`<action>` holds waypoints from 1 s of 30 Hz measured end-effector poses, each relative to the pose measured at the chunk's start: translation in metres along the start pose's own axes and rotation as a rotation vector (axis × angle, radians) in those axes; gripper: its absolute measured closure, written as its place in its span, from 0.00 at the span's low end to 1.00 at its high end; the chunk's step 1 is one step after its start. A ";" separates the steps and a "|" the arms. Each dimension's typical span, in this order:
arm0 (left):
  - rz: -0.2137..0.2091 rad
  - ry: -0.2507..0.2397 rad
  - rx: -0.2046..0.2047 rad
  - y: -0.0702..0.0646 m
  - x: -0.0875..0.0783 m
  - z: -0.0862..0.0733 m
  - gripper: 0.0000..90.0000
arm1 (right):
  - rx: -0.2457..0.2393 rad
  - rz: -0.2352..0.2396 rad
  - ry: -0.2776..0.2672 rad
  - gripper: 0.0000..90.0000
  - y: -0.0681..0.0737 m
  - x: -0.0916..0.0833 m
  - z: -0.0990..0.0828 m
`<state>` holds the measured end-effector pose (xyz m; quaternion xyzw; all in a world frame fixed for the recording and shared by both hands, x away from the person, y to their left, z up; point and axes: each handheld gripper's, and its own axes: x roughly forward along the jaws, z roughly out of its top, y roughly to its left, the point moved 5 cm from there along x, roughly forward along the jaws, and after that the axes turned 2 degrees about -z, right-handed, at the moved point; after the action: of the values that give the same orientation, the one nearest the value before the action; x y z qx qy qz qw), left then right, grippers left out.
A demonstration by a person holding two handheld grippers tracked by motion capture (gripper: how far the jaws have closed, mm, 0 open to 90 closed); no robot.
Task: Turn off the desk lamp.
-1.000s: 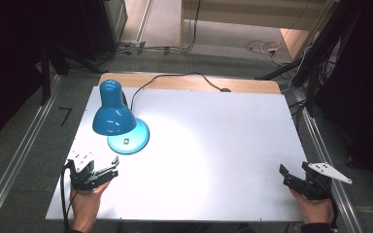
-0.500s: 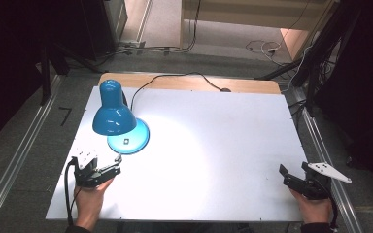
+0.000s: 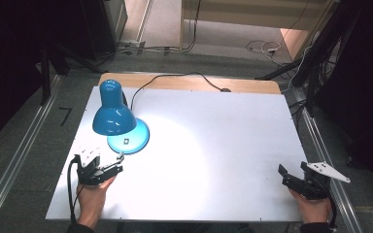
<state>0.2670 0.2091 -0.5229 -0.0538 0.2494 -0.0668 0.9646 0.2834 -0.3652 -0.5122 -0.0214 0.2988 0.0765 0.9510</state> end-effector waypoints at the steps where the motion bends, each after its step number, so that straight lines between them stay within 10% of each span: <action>1: -0.005 0.000 -0.004 0.000 0.001 0.000 0.20 | -0.002 0.000 0.001 0.17 0.001 0.000 0.000; 30: -0.027 -0.012 0.003 -0.006 0.021 0.007 0.28 | 0.016 0.018 0.025 0.17 0.001 0.005 -0.003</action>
<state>0.2880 0.2003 -0.5255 -0.0559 0.2428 -0.0800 0.9652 0.2860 -0.3639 -0.5172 -0.0119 0.3115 0.0822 0.9466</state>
